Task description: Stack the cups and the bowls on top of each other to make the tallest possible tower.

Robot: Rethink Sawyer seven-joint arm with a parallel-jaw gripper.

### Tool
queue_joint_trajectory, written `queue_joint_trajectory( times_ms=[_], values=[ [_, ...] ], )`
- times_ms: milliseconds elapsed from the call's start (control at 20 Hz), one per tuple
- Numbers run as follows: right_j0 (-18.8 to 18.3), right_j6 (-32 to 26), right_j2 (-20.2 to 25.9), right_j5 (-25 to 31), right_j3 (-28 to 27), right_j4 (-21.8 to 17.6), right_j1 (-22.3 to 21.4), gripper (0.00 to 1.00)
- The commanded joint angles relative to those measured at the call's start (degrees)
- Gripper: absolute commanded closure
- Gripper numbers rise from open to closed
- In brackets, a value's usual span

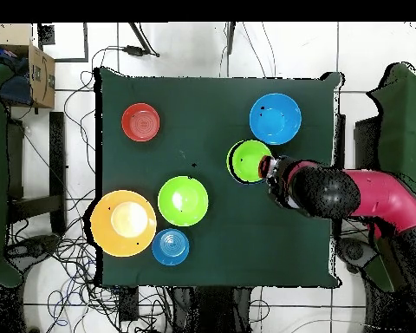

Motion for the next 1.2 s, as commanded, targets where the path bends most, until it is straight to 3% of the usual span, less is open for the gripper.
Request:
queue_joint_trajectory(
  times_ms=[50, 200, 250, 950, 1200],
  values=[
    [0.98, -6.67, -0.59, -0.93, 2.07, -2.51, 2.65, 1.00],
    [1.08, -6.72, -0.63, -0.70, 1.96, -2.48, 2.65, 1.00],
    [1.11, -6.71, -0.66, -0.71, 1.92, -2.50, 2.65, 0.00],
    [0.94, -6.38, -0.61, -2.25, 2.14, -3.14, 2.47, 0.00],
    [0.85, -5.96, 0.24, -0.96, 2.57, -1.63, -0.06, 0.00]
  ],
)
